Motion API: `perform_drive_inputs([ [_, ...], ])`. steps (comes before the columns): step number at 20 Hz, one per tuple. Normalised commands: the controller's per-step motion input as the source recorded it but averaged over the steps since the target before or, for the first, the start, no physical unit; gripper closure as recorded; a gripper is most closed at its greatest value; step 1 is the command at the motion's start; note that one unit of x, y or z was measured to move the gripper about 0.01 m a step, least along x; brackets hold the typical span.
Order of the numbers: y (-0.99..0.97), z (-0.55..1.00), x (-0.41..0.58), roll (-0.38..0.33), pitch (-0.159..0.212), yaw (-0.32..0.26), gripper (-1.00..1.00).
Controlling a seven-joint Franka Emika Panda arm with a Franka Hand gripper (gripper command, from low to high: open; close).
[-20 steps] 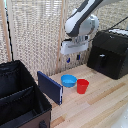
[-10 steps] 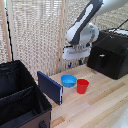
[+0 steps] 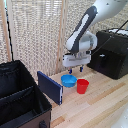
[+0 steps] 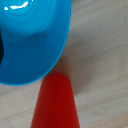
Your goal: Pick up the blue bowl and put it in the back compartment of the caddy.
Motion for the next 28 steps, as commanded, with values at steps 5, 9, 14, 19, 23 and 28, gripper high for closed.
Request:
perform_drive_inputs([
  [5,0.0,-0.35,0.153,-0.055,0.0,0.002,-1.0],
  [9,-0.01,-0.28,0.198,-0.018,0.002,0.017,1.0],
  [14,0.0,-0.12,0.157,-0.002,0.018,0.024,1.0],
  [19,0.01,-0.01,0.005,-0.003,0.003,0.0,1.0],
  [23,0.0,0.07,0.0,-0.003,-0.024,-0.004,1.0],
  [28,0.01,0.7,0.11,0.053,-0.015,-0.013,1.0],
])
